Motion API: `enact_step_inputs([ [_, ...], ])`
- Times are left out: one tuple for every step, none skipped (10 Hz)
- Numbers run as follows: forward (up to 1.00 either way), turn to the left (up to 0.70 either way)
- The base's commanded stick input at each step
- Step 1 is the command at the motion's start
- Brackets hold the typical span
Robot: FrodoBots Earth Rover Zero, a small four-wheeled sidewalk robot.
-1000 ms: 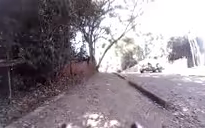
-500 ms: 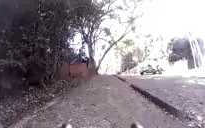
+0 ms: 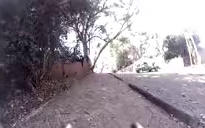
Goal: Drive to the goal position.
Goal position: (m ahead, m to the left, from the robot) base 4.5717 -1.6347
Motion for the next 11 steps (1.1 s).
enact_step_inputs([
  [0.7, -0.35],
  [0.7, -0.35],
  [0.7, -0.35],
  [0.7, -0.18],
  [0.7, -0.03],
  [0.7, 0.0],
  [0.7, 0.0],
  [0.7, 0.0],
  [0.7, 0.0],
  [0.7, 0.0],
  [0.7, 0.0],
])
